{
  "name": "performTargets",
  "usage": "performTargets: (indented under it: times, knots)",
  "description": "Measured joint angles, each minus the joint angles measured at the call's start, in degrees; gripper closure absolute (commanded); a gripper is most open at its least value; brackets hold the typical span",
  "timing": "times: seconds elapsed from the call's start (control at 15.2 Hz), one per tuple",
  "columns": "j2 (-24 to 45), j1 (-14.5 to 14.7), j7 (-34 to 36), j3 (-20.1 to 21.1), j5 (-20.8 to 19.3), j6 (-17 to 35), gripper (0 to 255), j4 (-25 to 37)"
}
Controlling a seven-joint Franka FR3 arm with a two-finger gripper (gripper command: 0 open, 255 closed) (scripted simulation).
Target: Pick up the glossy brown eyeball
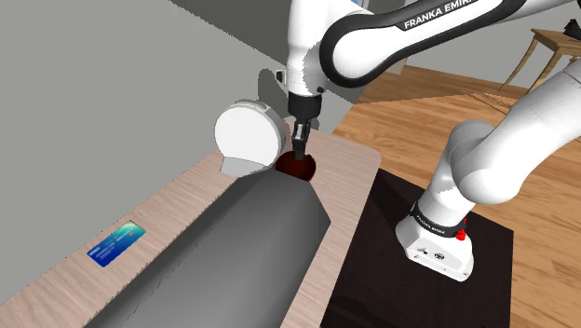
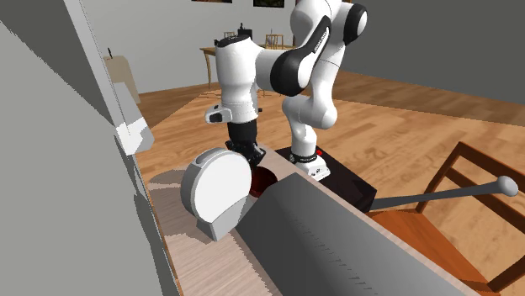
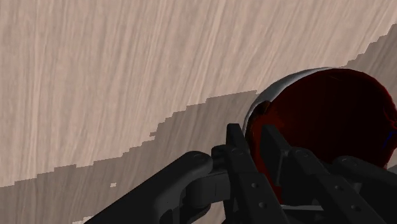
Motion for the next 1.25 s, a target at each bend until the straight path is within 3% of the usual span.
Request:
performTargets:
  times: [0.26,1.25]
  knots:
    - [-0.10,0.04,0.05,0.01,0.01,-0.41,255,0.25]
    - [-2.37,-0.22,0.45,-0.93,-0.62,-11.78,255,9.15]
